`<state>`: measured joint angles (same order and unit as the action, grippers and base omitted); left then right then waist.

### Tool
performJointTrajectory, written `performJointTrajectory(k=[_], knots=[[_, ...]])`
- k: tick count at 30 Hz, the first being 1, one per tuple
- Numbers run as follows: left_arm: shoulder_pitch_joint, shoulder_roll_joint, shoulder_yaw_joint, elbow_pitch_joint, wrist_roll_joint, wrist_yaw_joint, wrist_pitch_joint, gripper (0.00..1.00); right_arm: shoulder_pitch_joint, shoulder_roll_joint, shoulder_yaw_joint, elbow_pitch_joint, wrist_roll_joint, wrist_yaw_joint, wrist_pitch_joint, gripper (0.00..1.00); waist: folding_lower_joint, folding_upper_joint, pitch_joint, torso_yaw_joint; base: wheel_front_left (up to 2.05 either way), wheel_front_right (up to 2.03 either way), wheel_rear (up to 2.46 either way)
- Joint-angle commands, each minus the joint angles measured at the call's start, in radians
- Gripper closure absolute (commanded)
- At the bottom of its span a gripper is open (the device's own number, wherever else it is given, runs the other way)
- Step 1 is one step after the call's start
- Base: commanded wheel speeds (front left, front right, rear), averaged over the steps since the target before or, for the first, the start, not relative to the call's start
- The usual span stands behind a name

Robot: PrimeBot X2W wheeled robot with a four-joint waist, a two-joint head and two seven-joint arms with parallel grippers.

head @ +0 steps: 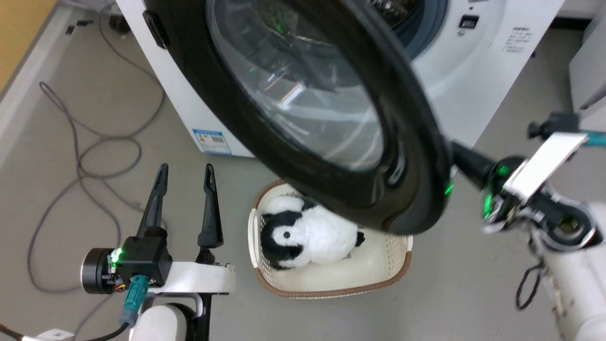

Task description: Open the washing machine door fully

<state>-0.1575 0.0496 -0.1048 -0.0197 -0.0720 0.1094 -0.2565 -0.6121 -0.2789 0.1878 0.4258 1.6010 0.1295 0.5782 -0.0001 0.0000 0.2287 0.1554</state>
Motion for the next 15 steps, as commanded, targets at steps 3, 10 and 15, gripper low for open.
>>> performJointTrajectory(k=[3,10,15], knots=[[0.029,0.001,0.006,0.013,0.007,-0.010,-0.005,0.00,0.090,0.036,0.021,-0.068,0.012,0.001,0.016,1.00,0.0001,0.0000,-0.043,-0.009,0.00,0.00,0.00],[0.065,0.001,0.013,0.041,0.019,-0.008,-0.005,0.00,0.213,0.090,0.083,-0.172,-0.004,0.001,0.032,1.00,0.0001,0.0000,-0.097,-0.010,0.00,0.00,0.00],[0.085,0.001,0.020,0.049,0.026,-0.009,-0.005,0.00,0.283,0.124,0.129,-0.240,-0.015,0.001,0.041,1.00,0.0001,0.0000,-0.120,-0.009,0.00,0.00,0.00]])
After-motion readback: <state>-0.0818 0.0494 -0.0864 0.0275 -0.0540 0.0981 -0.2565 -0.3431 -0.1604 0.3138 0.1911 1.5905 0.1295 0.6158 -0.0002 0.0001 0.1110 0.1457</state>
